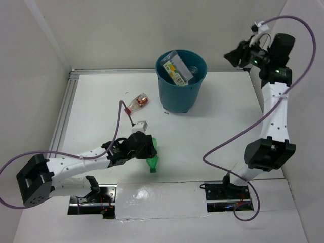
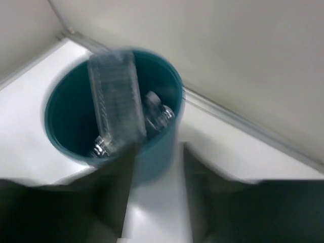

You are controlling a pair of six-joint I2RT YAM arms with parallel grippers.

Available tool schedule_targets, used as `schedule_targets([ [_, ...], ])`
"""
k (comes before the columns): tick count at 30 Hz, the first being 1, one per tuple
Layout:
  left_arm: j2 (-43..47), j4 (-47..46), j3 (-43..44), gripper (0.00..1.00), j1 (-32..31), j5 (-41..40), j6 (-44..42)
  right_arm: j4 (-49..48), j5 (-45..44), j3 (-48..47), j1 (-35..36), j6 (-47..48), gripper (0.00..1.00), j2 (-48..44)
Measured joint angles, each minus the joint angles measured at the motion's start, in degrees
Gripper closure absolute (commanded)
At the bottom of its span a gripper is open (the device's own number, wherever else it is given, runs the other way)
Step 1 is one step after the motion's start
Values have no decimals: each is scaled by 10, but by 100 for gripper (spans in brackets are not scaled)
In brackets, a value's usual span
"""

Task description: Put the plastic bottles in the bin

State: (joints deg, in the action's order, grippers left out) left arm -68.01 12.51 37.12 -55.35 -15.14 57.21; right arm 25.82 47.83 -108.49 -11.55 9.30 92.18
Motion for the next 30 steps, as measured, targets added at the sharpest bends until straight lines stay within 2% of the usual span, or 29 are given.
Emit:
schedule_targets([
  [1,10,3,25,100,-2,0,-22,14,9,23,-23,7,94,-14],
  [2,20,2,54,100,-4,0,-51,25,16,52,-46,13,100,-29],
  [3,28,-3,89,100,-4,0,-81,37,19,79,-66,23,100,-41],
  [4,32,-11,129,100,-4,0,-111,54,24,109,-86,37,92,-52],
  [5,33,-23,167,100,-2,-1,-140,72,27,134,-101,54,73,-60],
  [6,28,-36,215,100,2,0,-172,93,29,162,-113,78,44,-66],
  [8,4,-81,306,100,20,1,-227,137,32,214,-124,132,26,-73],
  [10,-41,-129,388,100,46,2,-267,174,35,273,-121,179,21,-82],
  [14,-186,-209,561,100,100,7,-315,221,29,391,-106,238,21,-118],
  [18,-358,-216,735,95,135,4,-316,232,24,454,-89,261,20,-176],
  [20,-441,-201,810,84,147,3,-314,232,24,468,-87,266,18,-202],
  [22,-510,-184,864,62,155,2,-314,231,24,473,-87,268,14,-219],
  [23,-537,-176,881,49,156,0,-314,229,24,475,-87,268,13,-224],
  [24,-559,-165,888,22,158,-1,-314,228,25,479,-87,269,10,-229],
  [25,-573,-156,889,7,158,-2,-317,228,25,480,-87,270,10,-230],
  [26,-587,-153,889,0,158,0,-308,228,26,483,-87,271,8,-230],
  [30,-597,-150,899,0,155,7,-303,229,26,500,-87,273,7,-230],
])
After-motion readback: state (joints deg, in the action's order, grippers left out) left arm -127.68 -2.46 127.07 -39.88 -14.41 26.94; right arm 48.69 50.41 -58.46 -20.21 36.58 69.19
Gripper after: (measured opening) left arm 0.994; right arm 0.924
